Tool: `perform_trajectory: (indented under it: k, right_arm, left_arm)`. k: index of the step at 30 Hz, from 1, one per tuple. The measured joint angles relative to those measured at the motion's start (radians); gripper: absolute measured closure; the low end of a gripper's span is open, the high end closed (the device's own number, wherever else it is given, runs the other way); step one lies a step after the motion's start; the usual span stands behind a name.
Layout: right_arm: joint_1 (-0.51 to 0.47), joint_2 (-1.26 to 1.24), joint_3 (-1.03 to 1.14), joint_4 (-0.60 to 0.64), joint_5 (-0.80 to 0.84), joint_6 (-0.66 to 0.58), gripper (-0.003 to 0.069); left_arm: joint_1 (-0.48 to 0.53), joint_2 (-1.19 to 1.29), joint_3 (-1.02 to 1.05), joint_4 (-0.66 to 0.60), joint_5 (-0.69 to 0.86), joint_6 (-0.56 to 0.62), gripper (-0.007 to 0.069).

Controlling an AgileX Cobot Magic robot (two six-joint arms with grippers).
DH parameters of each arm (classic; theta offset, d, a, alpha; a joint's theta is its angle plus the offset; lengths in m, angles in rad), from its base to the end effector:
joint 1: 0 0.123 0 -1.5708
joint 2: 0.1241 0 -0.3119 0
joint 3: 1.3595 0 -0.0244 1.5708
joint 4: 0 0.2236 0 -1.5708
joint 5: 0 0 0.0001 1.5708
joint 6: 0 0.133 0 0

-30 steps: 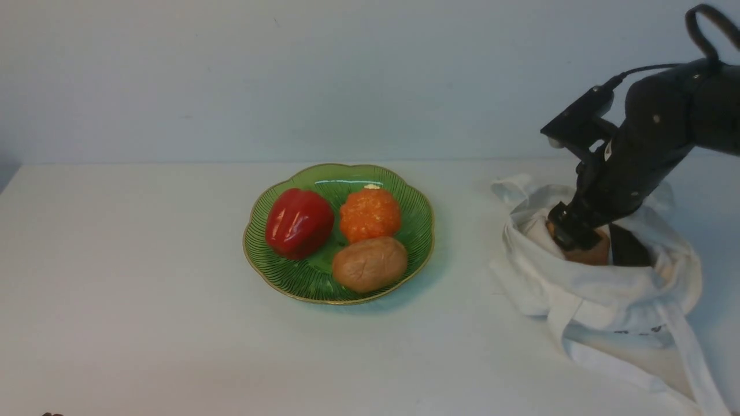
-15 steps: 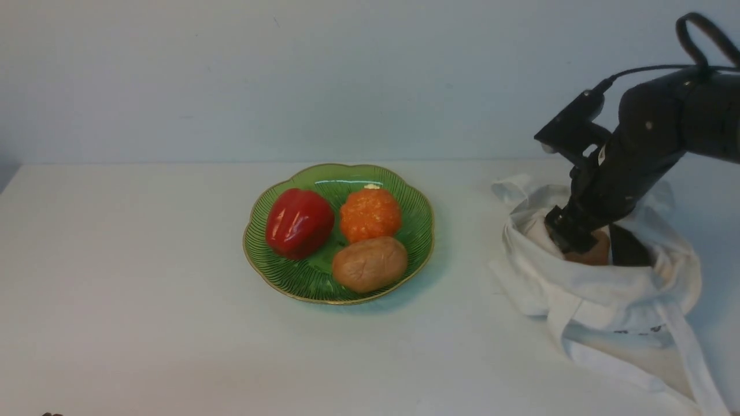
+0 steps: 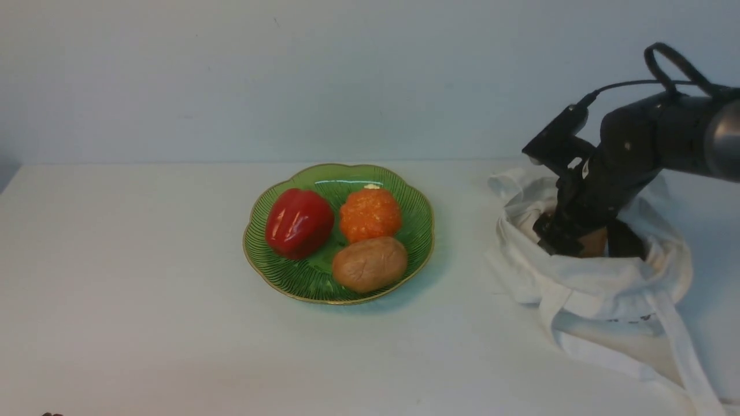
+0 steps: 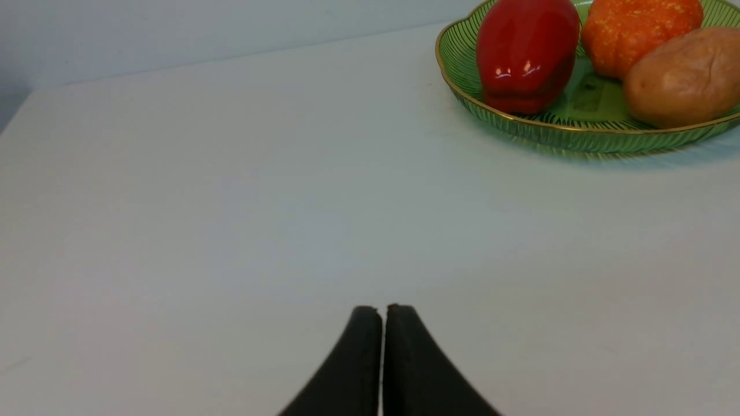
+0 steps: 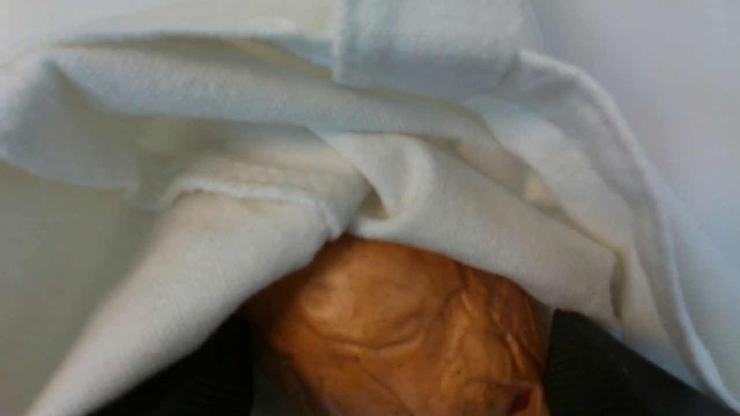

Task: Take vegetables from cloth bag on white table place on plate.
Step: 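Reach into the bag and grasp the item inside with the right gripper, then take the potato out of the bag and place it in the dish with the right gripper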

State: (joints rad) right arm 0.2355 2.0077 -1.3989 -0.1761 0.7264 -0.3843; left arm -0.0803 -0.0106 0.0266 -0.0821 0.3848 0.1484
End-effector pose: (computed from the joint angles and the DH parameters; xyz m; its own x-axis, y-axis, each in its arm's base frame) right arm 0.4069 0.0817 0.1719 -0.7034 -0.6732 -0.2278 -0.6238 0.7384 -0.2560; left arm 0.0374 -0.0071 0.1576 -0.2977 0.0964 -0.9498 0.1312 0.9896 0.0593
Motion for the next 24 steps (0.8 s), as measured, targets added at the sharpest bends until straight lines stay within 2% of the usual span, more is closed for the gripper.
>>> perform_trajectory:
  k: [3,6,10,20,24]
  right_arm:
    - [0.009,0.005,-0.004,-0.062,0.008,0.036,0.0102]
    - [0.021,0.005,-0.018,-0.145,0.056,0.104,0.0102]
    - [0.027,-0.013,-0.079,-0.205,0.231,0.201,0.0102]
    - [0.028,-0.188,-0.178,-0.027,0.424,0.226,0.0102]
    - [0.042,-0.284,-0.179,0.176,0.414,0.198,0.0102]
  left_arm:
    - [0.000,0.000,0.000,0.000,0.000,0.000,0.0633]
    - [0.000,0.000,0.000,0.000,0.000,0.000,0.0633]
    - [0.000,0.000,0.000,0.000,0.000,0.000,0.0633]
    - [0.000,0.000,0.000,0.000,0.000,0.000,0.0633]
    - [0.000,0.000,0.000,0.000,0.000,0.000,0.0633]
